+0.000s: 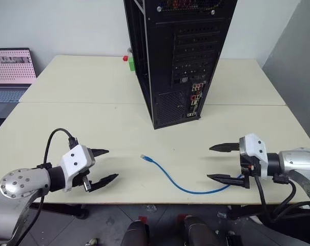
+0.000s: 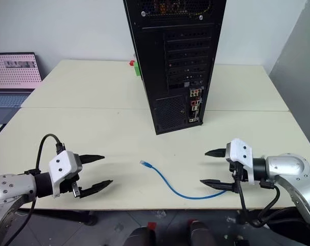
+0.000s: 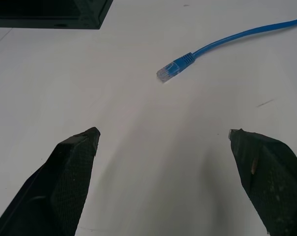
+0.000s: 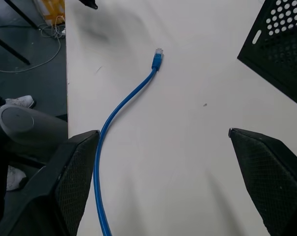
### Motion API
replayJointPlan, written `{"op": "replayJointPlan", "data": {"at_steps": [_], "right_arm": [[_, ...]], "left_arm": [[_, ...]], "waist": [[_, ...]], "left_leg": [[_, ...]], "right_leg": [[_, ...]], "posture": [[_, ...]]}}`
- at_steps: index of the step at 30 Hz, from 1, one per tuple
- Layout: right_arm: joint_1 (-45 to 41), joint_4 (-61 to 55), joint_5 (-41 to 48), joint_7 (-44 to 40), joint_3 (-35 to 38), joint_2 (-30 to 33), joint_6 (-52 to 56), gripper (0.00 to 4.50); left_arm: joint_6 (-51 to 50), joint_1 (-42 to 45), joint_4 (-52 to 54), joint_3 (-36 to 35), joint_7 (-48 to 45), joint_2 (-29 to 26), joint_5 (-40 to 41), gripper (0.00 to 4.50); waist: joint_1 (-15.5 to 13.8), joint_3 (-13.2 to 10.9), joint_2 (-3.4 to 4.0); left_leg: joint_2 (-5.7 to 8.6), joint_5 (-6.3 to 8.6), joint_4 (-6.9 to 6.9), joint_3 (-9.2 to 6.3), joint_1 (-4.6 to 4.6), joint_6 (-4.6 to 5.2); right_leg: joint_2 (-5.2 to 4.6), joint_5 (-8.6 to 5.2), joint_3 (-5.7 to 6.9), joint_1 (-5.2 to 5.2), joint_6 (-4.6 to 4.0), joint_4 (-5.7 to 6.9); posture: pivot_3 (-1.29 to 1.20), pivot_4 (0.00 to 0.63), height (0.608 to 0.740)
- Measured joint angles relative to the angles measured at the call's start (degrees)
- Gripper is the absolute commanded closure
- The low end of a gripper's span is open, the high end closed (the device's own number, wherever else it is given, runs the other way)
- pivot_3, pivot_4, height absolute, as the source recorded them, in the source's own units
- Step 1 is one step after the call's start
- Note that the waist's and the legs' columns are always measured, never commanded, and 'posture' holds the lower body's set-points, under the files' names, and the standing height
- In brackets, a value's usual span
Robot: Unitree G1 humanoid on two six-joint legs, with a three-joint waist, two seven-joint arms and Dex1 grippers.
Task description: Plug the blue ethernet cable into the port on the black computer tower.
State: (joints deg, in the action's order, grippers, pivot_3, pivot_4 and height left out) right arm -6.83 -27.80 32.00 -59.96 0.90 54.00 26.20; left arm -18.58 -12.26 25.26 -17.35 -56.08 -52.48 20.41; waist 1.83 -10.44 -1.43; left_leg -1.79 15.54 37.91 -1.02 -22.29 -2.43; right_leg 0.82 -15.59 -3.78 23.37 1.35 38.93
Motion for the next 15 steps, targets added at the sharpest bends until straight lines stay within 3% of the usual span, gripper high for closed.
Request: {"op": "replayJointPlan", "data": {"at_steps": [15], "right_arm": [[-1.5,1.3,-3.8,-1.4,-3.0,-1.9,-0.9,0.05]], "left_arm": [[1.6,-4.3,2.5,0.0,-2.0,0.0,-0.5,0.00]], "waist": [[0.0,0.0,-0.01]], "left_leg": [[0.02,0.00,0.00,0.01,0.02,0.00]], "right_leg": [[0.02,0.00,0.00,0.01,-0.01,0.01]], "posture": [[0.00,0.150,0.740]]}}
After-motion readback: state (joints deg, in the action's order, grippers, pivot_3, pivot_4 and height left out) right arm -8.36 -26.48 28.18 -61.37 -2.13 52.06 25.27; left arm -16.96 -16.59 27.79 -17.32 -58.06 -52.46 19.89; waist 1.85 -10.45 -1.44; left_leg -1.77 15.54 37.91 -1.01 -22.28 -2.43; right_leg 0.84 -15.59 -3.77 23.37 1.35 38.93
